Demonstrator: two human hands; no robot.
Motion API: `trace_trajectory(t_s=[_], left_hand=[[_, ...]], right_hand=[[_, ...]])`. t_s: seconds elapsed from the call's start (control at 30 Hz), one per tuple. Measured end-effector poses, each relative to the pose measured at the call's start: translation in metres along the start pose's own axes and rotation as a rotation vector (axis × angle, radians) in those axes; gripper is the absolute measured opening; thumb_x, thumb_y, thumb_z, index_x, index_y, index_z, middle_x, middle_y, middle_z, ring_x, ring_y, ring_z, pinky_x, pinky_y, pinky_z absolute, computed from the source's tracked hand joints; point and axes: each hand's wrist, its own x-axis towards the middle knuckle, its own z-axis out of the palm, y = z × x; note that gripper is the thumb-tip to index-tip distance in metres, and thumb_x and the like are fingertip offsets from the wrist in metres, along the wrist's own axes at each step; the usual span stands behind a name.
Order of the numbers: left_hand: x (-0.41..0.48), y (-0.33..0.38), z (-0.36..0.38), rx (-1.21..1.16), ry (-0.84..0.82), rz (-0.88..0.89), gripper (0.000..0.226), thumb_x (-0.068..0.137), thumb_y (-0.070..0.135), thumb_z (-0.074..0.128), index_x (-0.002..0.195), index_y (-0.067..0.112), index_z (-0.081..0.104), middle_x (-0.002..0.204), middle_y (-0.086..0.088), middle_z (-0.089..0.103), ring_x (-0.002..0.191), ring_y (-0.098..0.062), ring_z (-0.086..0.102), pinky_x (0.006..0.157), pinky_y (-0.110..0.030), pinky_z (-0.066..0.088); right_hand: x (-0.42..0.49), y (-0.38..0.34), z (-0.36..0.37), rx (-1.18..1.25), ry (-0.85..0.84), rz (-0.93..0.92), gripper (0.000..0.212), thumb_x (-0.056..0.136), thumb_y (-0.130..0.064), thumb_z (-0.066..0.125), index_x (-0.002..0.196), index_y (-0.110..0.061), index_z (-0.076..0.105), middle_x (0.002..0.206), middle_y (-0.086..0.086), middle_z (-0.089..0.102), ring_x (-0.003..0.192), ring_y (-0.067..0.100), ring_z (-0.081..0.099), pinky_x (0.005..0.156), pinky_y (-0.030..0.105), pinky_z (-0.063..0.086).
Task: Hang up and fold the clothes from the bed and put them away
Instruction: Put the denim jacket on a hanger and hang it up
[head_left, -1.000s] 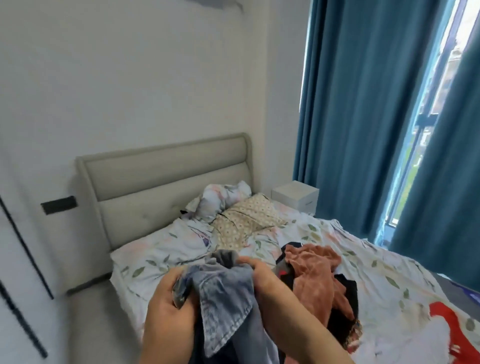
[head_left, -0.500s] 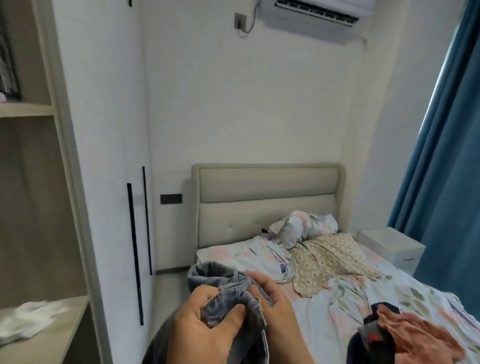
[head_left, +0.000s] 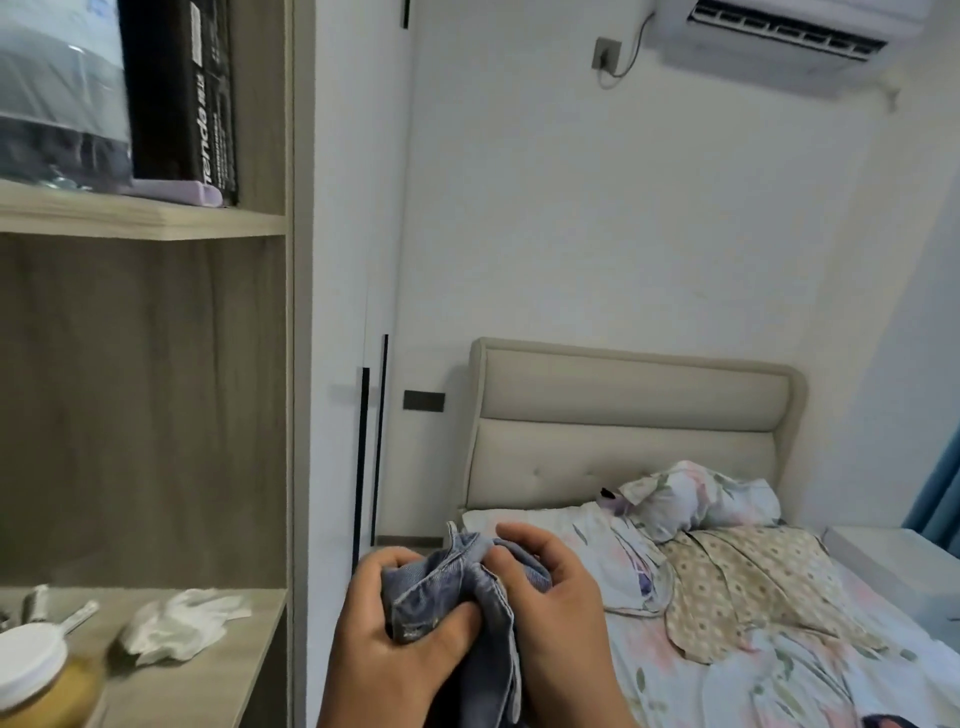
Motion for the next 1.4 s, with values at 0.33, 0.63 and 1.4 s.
trace_trajectory(t_s=[0.33,0.63,1.4], left_hand=[[0.073,-0.02,0.018,0.129,0.127,0.011,0.072,0.032,0.044,0.089,0.093,0.02,0.058,0.072,-0.005,0.067,0.063,-0.019,0.066,0.062,-0.026,0.053],[0.172,-0.068,0.04,0.215,0.252,-0.001,0.068,0.037,0.032,0.09,0.097,0.014,0.063,0.075,-0.007,0.072,0.063,-0.016,0.069,0.058,-0.017,0.052],[0.327,-0.12,0.022,0.242,0.399,0.098,0.046,0.058,0.032,0.092,0.095,0.023,0.066,0.082,0.004,0.076,0.069,-0.008,0.071,0.058,-0.016,0.052]], right_hand=[[0.103,0.026,-0.003,-0.084,-0.047,-0.077,0.031,0.073,-0.024,0.086,0.097,-0.017,0.068,0.087,0.002,0.075,0.077,0.01,0.071,0.069,0.024,0.057],[0.222,0.057,-0.027,-0.052,-0.282,-0.048,0.04,0.056,-0.03,0.084,0.094,-0.024,0.079,0.094,0.002,0.078,0.086,0.015,0.074,0.072,0.021,0.055],[0.379,0.068,0.035,0.006,-0.34,-0.062,0.005,0.084,-0.012,0.079,0.087,-0.017,0.079,0.083,0.007,0.077,0.075,0.015,0.073,0.065,0.024,0.056]])
